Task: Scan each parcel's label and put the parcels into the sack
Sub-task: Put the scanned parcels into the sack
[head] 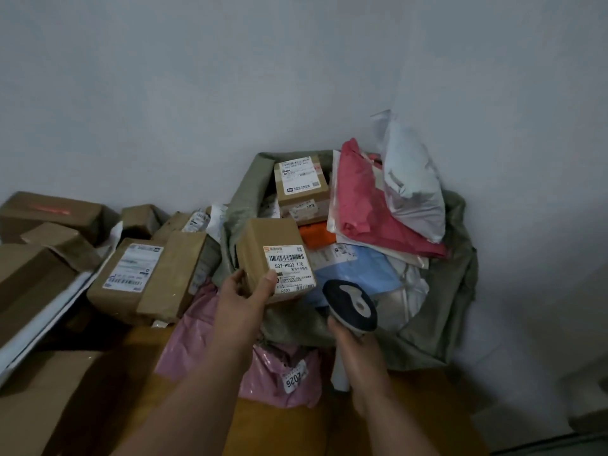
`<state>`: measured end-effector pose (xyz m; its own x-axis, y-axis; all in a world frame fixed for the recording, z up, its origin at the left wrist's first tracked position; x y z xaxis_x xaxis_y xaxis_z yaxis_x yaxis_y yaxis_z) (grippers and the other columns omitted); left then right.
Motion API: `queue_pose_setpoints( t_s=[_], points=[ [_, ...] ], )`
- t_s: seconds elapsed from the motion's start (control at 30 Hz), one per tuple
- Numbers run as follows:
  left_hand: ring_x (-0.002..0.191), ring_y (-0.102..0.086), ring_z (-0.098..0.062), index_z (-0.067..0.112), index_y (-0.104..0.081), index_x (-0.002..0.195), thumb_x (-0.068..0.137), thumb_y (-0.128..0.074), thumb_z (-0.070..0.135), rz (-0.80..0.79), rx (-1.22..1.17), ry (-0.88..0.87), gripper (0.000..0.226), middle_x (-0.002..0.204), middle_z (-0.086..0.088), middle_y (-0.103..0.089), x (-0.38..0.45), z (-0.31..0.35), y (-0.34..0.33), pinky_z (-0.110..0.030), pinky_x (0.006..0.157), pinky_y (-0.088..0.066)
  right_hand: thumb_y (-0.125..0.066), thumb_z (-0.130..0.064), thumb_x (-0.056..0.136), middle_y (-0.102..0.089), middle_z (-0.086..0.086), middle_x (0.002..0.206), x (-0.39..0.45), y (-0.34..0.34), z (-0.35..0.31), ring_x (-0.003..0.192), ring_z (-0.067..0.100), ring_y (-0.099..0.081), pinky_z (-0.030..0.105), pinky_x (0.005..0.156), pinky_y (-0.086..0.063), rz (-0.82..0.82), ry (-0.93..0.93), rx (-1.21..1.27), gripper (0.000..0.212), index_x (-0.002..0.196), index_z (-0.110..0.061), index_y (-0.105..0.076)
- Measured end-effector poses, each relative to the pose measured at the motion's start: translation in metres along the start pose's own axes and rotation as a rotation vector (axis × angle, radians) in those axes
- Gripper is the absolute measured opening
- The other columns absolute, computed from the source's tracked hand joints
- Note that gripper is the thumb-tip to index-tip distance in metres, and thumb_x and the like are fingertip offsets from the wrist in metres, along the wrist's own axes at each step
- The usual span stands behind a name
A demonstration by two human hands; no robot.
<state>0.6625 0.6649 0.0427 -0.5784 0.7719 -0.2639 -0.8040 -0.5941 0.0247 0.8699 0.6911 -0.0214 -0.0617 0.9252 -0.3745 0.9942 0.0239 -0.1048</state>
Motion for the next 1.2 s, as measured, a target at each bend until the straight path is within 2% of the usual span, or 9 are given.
queue_pose_setpoints(
  t_s=[0.1,0.2,0.3,0.43,0.6,0.73,0.83,1.0,1.2],
  points=[
    [0.12,-0.051,-0.015,0.027,-0.033,0.149,0.072,-0.081,0.052,0.025,0.199,-0.154,0.094,0.14,0.004,-0.049,0.0,0.01,-0.01,-0.037,0.096,-0.05,-0.077,-0.036,0.087,-0.069,-0.01,0.111,-0.003,0.011,-0.009,0.109,0.018,-0.064,0.044,0.101,-0.05,0.073,0.035,0.042,0.021,0.102,-0.042,-0.064],
    [0.115,-0.047,-0.007,0.031,-0.036,0.145,0.075,-0.083,0.043,-0.01,0.467,-0.402,0.085,0.13,0.014,-0.043,-0.004,0.025,-0.031,-0.023,0.086,-0.045,-0.079,-0.03,0.085,-0.074,-0.007,0.104,-0.004,0.025,-0.025,0.094,0.012,-0.072,0.032,0.081,-0.058,0.069,0.066,0.123,0.023,0.099,-0.042,-0.066],
    [0.131,-0.039,-0.019,0.042,-0.034,0.144,0.079,-0.077,0.048,-0.196,0.853,-0.524,0.078,0.15,0.006,-0.032,-0.003,0.023,-0.062,-0.035,0.099,-0.043,-0.078,-0.026,0.087,-0.077,-0.007,0.1,-0.01,0.032,-0.046,0.092,0.012,-0.074,0.024,0.071,-0.06,-0.009,0.13,0.127,0.029,0.11,-0.038,-0.066],
    [0.146,-0.018,-0.032,0.047,-0.029,0.15,0.085,-0.068,0.046,-0.449,1.237,-0.505,0.076,0.163,0.002,-0.018,0.005,0.011,-0.09,-0.047,0.118,-0.026,-0.076,-0.021,0.089,-0.079,-0.003,0.092,-0.02,0.04,-0.07,0.086,0.014,-0.075,0.023,0.067,-0.059,0.013,0.247,0.072,0.021,0.108,-0.029,-0.071],
    [0.124,-0.044,-0.031,0.04,-0.059,0.13,0.091,-0.051,0.062,-0.523,1.511,-0.26,0.045,0.139,-0.007,-0.042,0.028,0.014,-0.095,-0.041,0.107,-0.04,-0.079,-0.032,0.082,-0.071,-0.02,0.117,-0.023,0.046,-0.095,0.11,-0.004,-0.064,0.021,0.094,-0.055,0.102,0.419,0.095,0.038,0.114,-0.046,-0.065],
    [0.081,-0.063,-0.016,0.025,-0.07,0.083,0.087,-0.044,0.075,-0.514,1.391,-0.189,0.057,0.086,0.001,-0.067,0.027,0.024,-0.095,-0.038,0.082,-0.055,-0.078,-0.025,0.087,-0.069,-0.016,0.121,-0.011,0.047,-0.092,0.116,0.008,-0.063,0.042,0.106,-0.05,0.091,0.348,0.108,0.039,0.114,-0.047,-0.062],
    [0.104,-0.061,-0.014,0.041,-0.064,0.126,0.091,-0.042,0.07,-0.312,1.348,-0.357,0.05,0.117,0.01,-0.066,0.023,0.05,-0.09,-0.041,0.095,-0.048,-0.077,-0.025,0.087,-0.073,-0.023,0.101,0.0,0.06,-0.093,0.1,0.002,-0.068,0.033,0.087,-0.054,0.14,0.293,0.149,0.032,0.096,-0.055,-0.068],
    [0.112,-0.058,-0.016,0.037,-0.058,0.134,0.095,-0.055,0.053,-0.264,0.991,-0.464,0.043,0.125,0.006,-0.058,0.014,0.067,-0.108,-0.044,0.098,-0.048,-0.076,-0.022,0.088,-0.073,-0.006,0.09,0.02,0.085,-0.103,0.062,0.005,-0.071,0.029,0.064,-0.051,0.245,0.233,0.145,0.017,0.1,-0.032,-0.07],
    [0.11,-0.057,-0.018,0.033,-0.057,0.135,0.096,-0.059,0.042,-0.308,0.852,-0.572,0.04,0.128,0.003,-0.055,0.003,0.077,-0.135,-0.041,0.095,-0.05,-0.076,-0.026,0.084,-0.076,-0.003,0.085,0.025,0.124,-0.127,0.079,0.017,-0.073,0.036,0.074,-0.059,0.391,0.244,0.111,0.019,0.103,-0.023,-0.072]
  ],
)
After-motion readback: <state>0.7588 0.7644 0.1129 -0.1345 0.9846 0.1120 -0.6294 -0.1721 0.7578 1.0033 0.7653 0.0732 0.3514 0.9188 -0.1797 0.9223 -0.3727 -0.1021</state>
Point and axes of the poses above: each hand's wrist, its own x-axis towards the middle knuckle, its own y-axis out of the back of the hand, z = x × y, the point moved 7 cm from there along x, towards the middle knuckle
